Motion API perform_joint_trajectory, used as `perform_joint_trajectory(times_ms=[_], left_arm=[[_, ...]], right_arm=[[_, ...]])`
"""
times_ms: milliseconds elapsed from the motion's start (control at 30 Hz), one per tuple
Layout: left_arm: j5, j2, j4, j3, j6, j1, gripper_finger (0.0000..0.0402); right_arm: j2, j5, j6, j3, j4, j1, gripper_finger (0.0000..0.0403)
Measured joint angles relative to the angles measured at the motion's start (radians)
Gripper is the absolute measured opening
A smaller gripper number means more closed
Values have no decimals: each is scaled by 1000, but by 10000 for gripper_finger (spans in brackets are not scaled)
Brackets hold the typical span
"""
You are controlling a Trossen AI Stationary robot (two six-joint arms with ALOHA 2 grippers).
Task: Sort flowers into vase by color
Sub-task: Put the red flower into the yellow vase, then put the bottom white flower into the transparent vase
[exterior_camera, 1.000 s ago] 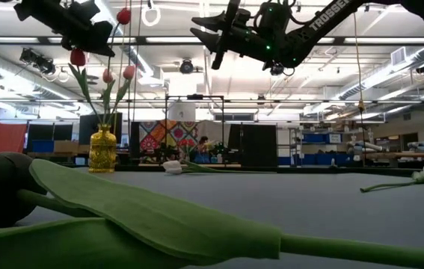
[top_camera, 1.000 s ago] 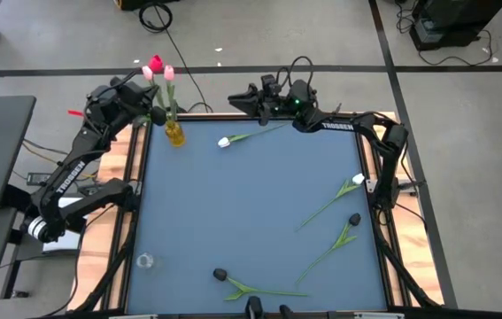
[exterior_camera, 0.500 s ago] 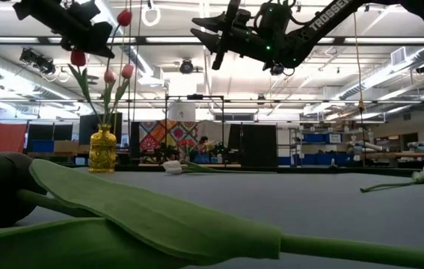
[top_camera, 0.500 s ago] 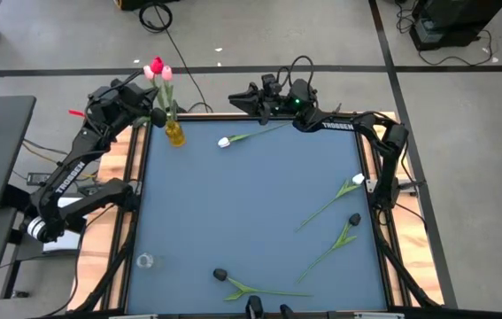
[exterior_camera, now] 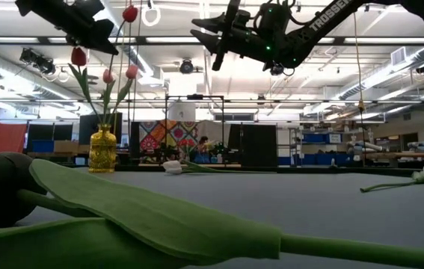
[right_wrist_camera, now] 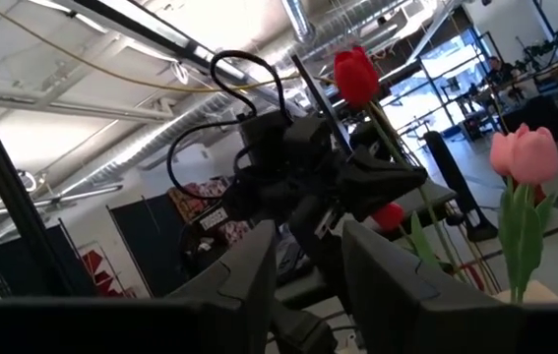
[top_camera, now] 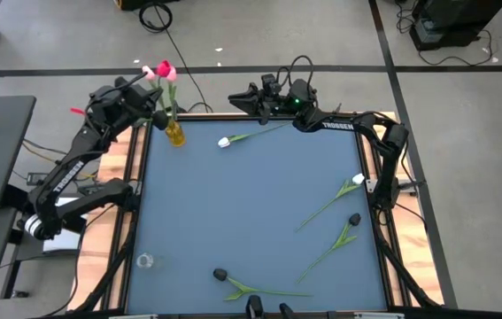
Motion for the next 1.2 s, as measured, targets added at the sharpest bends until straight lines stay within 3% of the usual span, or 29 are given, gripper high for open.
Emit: perform_joint_trajectory(times_ms=[500,700,967,1200], left_arm=[[-61,77,-24,0,-201,3,16],[-123,64,-29,0,-299,3,66],[-130,24,-74,6,-370,3,151],[-105,25,-298,196,-368,3,182]], right_arm=[[0,-13,10,0,-20,0,129],[0,-34,11,0,-27,0,138],[0,-55,18,0,-36,0,142],[0,-55,165,0,-225,-1,142]])
